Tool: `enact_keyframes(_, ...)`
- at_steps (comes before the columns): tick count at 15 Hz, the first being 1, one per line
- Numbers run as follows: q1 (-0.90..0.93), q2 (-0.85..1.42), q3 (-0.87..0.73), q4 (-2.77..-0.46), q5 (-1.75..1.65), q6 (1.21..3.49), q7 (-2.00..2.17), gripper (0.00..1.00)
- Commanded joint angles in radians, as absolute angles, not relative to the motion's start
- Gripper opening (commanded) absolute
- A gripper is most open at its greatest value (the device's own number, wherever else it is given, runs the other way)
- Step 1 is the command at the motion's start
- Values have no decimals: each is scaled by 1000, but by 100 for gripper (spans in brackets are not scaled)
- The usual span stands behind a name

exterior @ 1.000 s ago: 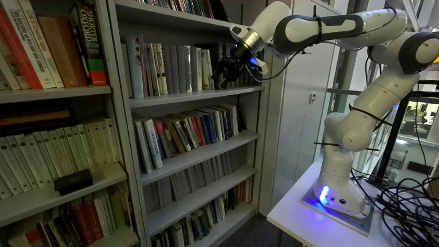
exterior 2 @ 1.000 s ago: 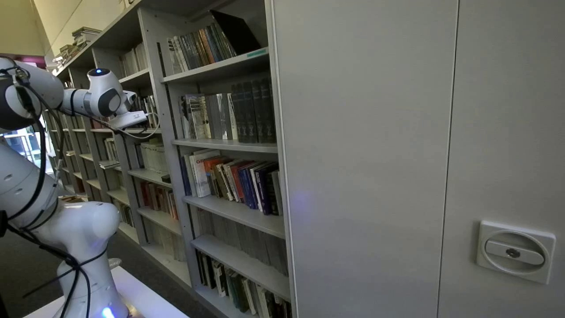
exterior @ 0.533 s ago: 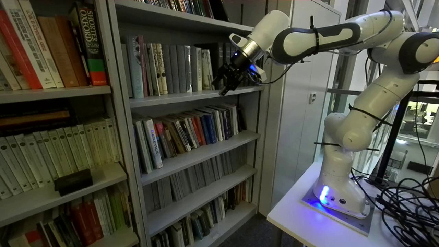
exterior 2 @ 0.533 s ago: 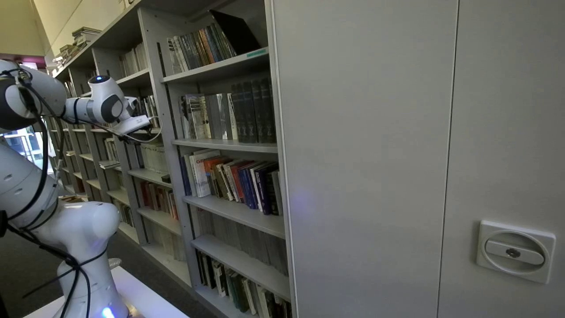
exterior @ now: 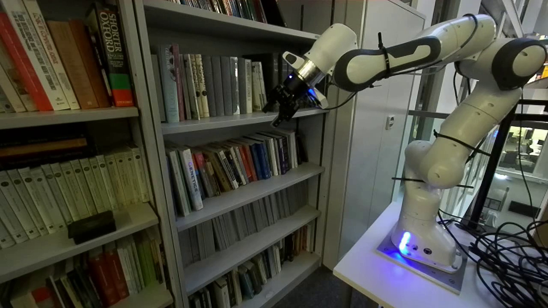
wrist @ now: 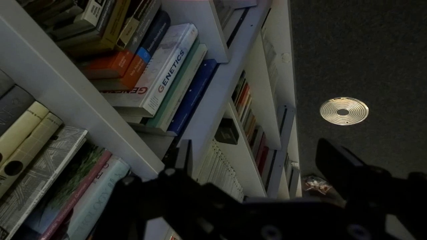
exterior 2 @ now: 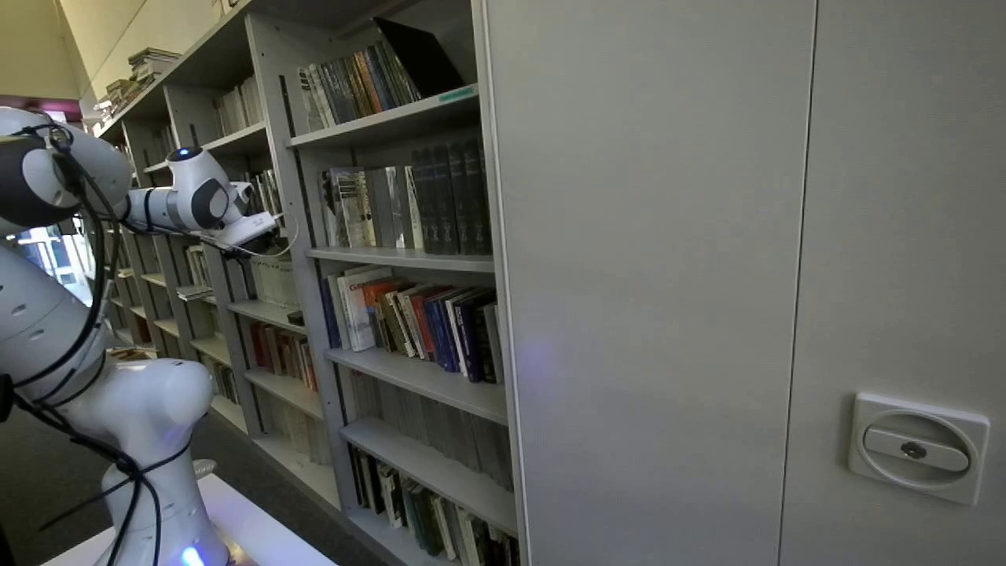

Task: Move the thin white book to the right

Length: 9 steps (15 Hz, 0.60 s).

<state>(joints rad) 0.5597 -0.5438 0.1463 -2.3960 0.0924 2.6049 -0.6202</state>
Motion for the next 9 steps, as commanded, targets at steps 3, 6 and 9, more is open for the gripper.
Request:
enact_keyframes(3, 521, -481, 146, -2364, -6, 2675, -640, 100)
enact_keyframes(6, 487, -465, 157, -2346, -60, 2686, -626, 100)
enact_keyframes(9, 437, -463, 176, -2328, -139, 2683, -605, 100)
